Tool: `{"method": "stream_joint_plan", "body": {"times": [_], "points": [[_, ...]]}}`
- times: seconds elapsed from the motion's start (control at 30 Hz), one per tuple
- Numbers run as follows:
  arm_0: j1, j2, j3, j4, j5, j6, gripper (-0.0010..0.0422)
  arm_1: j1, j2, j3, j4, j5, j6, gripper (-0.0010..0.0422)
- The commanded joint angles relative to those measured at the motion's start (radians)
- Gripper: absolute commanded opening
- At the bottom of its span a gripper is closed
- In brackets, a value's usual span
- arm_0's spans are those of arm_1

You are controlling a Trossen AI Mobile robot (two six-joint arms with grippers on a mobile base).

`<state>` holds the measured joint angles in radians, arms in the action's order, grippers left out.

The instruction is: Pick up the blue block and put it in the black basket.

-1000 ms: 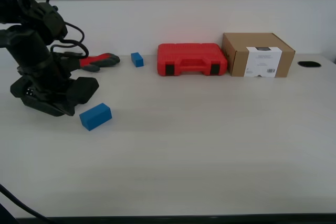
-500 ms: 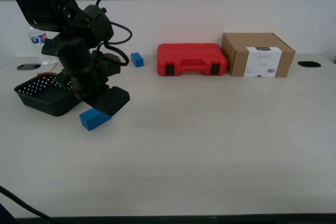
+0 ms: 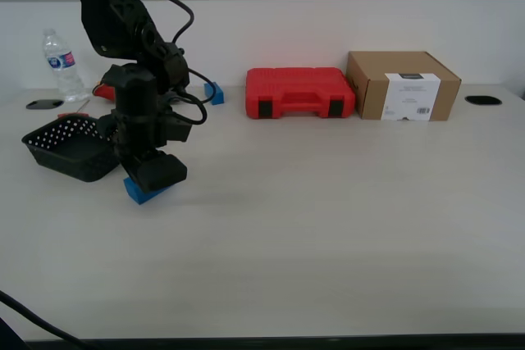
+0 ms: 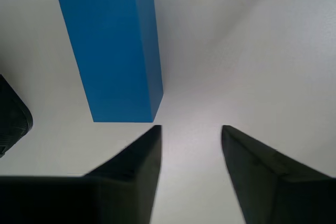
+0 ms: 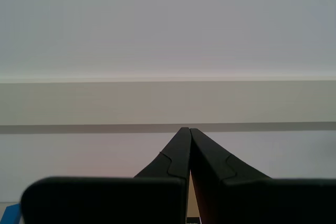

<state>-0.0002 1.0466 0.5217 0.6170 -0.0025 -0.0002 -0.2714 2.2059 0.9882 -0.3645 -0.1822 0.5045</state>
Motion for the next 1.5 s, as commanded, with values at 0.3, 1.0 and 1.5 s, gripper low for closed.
{"method": "stream_joint_plan", "body": {"times": [0.3, 1.0, 1.5], "points": [[0.0, 0.0, 0.002, 0.003, 0.0, 0.0, 0.0, 0.082, 0.158, 0.129, 0.066, -0.016, 0.029, 0.0384], [0.0, 0.0, 0.002, 0.002, 0.0, 0.0, 0.0, 0.292, -0.078, 0.463, -0.303, -0.046, 0.045, -0.0002], [0.0, 0.0, 0.002, 0.002, 0.0, 0.0, 0.0, 0.49, 0.138, 0.475, -0.122, -0.008, 0.007, 0.0001]]}}
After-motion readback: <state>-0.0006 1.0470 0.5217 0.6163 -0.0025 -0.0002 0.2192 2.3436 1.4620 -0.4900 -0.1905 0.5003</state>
